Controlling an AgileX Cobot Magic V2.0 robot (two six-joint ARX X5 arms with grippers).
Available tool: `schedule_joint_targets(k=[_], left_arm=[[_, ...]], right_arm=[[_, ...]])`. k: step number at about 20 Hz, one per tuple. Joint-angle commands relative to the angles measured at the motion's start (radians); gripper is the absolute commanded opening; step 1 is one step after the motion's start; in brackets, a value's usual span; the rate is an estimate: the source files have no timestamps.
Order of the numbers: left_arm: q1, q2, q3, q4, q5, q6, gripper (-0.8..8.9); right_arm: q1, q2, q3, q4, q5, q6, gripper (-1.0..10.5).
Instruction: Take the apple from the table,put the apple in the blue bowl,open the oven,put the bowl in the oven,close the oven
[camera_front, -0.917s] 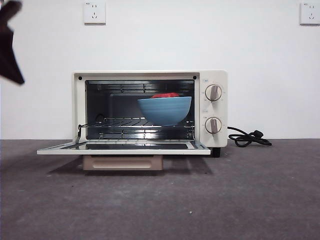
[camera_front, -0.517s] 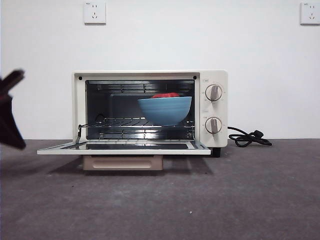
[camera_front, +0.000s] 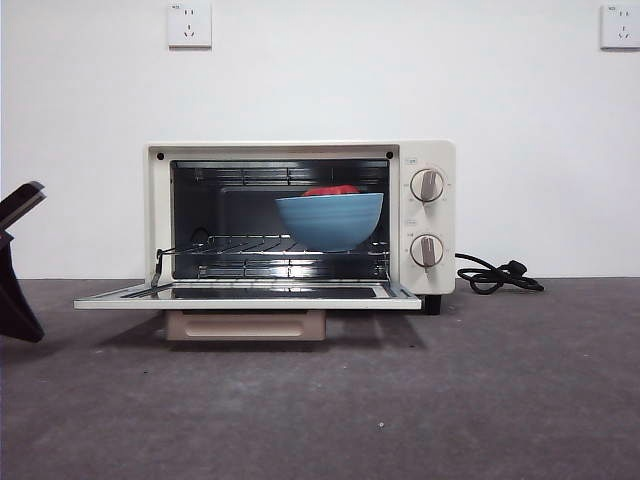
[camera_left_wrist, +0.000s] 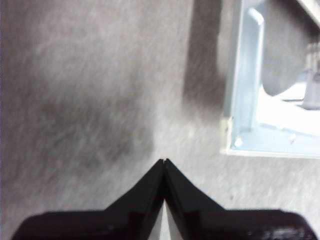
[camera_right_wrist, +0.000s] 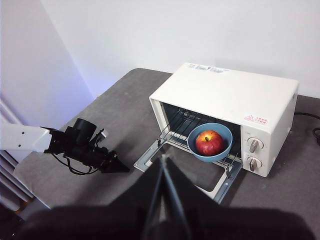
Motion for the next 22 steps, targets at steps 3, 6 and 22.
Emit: schedule_joint_targets(k=[3, 6, 22], left_arm=[[-0.021, -0.003, -0.006, 0.025, 0.005, -0.074, -0.08], [-0.038, -0.003, -0.006, 0.045, -0.001, -0.099, -0.08], [-0.113, -0.003, -0.006, 0.143, -0.068, -0.234, -0.08]], right_arm=[[0.001, -0.003, -0.006, -0.024, -0.002, 0.011, -0.1], [0.001, -0.003, -0.006, -0.024, -0.002, 0.011, -0.1], [0.001, -0.003, -0.006, -0.024, -0.001, 0.011, -0.1]])
